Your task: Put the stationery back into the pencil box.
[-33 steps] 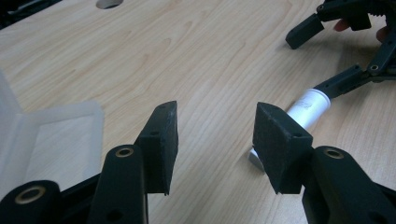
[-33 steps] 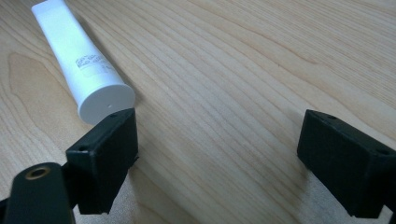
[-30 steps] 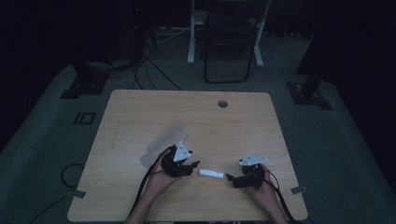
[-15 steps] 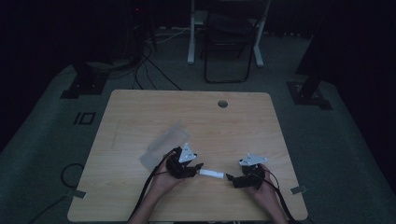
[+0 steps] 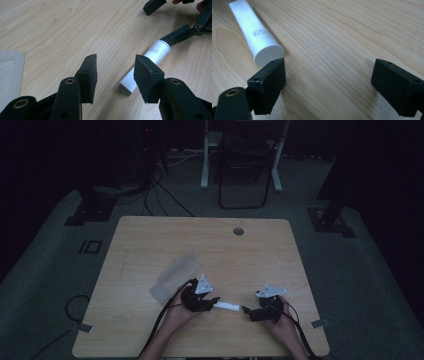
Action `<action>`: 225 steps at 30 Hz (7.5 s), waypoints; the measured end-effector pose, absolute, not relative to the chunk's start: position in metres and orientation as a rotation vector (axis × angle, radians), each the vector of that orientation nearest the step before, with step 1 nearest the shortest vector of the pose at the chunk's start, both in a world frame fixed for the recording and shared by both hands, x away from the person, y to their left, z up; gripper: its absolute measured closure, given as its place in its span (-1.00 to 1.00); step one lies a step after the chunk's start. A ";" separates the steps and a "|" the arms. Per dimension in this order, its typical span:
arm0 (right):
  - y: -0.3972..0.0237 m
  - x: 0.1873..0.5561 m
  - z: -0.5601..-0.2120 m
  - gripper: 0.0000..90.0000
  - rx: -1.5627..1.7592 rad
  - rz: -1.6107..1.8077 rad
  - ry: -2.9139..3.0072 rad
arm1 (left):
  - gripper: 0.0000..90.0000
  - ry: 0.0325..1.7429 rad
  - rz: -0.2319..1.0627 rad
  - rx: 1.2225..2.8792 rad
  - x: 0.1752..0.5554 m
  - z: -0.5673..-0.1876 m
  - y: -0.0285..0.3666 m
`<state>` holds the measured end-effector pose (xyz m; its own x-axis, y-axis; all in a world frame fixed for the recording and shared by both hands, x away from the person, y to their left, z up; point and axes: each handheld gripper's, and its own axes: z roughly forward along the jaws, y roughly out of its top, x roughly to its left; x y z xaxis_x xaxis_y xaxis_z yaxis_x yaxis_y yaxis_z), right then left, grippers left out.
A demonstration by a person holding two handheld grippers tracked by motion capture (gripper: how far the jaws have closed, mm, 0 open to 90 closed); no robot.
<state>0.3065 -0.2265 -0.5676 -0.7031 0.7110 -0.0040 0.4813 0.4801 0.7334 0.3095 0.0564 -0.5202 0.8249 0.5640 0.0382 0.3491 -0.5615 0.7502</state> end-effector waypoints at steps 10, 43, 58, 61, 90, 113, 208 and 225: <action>-0.226 0.307 -0.568 -0.73 1.009 1.055 2.423 | 0.21 0.650 0.322 2.242 0.310 -0.528 0.050; -0.227 0.306 -0.568 -0.73 1.007 1.055 2.424 | 0.53 0.534 0.292 2.347 0.301 -0.553 0.026; -0.227 0.306 -0.568 -0.73 1.007 1.055 2.424 | 0.44 0.547 0.293 2.348 0.304 -0.553 0.017; -0.227 0.306 -0.568 -0.73 1.007 1.054 2.424 | 0.53 0.539 0.285 2.348 0.304 -0.553 0.016; -0.227 0.306 -0.568 -0.73 1.007 1.054 2.424 | 0.58 0.550 0.351 2.333 0.302 -0.546 0.021; -0.227 0.306 -0.568 -0.73 1.009 1.054 2.424 | 0.58 0.575 0.383 2.297 0.303 -0.535 0.032; -0.227 0.306 -0.568 -0.73 1.007 1.055 2.424 | 0.58 0.604 0.455 2.223 0.308 -0.508 0.070; -0.227 0.306 -0.568 -0.73 1.007 1.055 2.424 | 0.58 0.620 0.464 2.212 0.309 -0.506 0.077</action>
